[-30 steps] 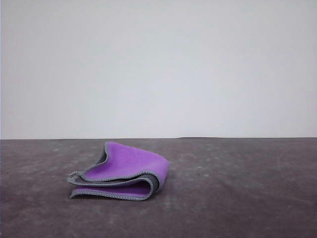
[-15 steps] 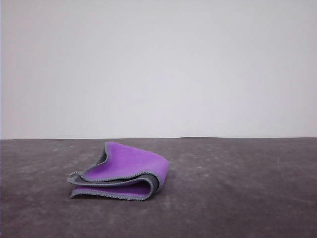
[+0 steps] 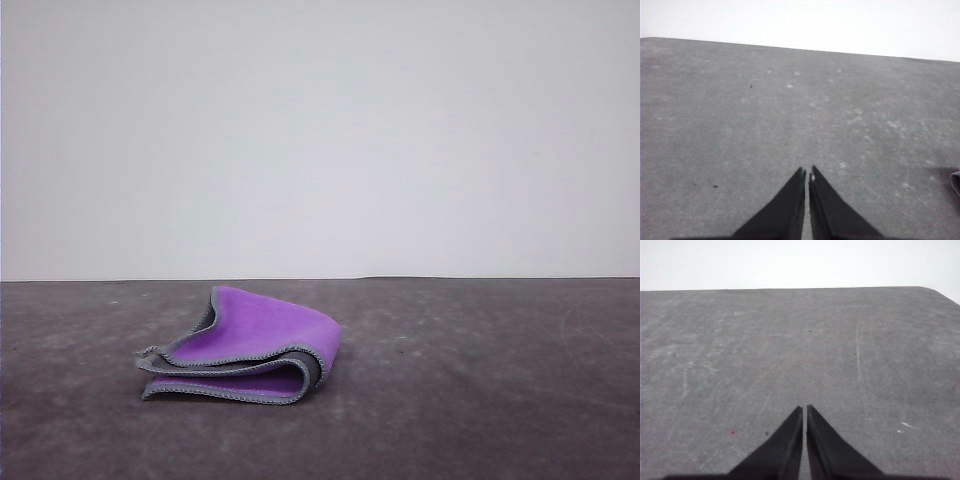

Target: Fold clothes

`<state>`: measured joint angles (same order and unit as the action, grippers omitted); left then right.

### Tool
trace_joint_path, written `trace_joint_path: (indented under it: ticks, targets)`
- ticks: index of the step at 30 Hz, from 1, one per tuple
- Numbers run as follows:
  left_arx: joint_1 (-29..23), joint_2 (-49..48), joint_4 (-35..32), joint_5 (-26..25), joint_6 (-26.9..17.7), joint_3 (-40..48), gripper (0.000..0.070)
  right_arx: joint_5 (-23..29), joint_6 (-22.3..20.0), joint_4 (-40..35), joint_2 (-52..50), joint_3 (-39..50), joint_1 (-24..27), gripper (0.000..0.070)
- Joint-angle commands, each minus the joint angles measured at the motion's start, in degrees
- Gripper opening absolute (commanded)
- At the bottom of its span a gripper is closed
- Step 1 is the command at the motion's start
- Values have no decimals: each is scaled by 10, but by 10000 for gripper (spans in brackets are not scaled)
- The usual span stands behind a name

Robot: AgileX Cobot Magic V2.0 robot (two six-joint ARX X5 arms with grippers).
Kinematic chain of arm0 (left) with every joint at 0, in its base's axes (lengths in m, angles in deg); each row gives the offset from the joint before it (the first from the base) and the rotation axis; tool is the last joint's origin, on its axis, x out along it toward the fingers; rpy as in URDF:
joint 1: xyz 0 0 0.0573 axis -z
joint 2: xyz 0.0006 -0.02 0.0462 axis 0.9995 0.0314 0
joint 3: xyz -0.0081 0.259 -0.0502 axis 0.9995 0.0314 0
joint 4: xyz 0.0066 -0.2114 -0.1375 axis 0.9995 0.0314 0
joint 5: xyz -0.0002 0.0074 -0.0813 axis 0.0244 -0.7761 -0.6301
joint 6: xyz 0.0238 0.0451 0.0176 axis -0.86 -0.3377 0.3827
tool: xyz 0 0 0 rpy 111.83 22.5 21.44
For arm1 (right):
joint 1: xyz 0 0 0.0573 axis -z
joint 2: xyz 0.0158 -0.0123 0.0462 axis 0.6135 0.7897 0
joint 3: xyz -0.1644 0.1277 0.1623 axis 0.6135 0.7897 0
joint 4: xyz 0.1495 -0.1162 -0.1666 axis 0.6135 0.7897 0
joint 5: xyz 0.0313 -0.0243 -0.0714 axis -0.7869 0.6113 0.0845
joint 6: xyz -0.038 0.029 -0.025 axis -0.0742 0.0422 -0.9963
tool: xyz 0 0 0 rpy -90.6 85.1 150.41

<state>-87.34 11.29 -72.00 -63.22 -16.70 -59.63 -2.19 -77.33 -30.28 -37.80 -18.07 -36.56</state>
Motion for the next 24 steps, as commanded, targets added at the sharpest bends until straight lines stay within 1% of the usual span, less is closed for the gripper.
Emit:
trace_joint_path:
  ticks: [1,24]
  targets:
    - [-1,-1,3,2,-4,12,0,0,6,-7,1,2,0,12]
    - [-1,-1,3,2,-4,12,0,0,6,-7,1,2,0,12]
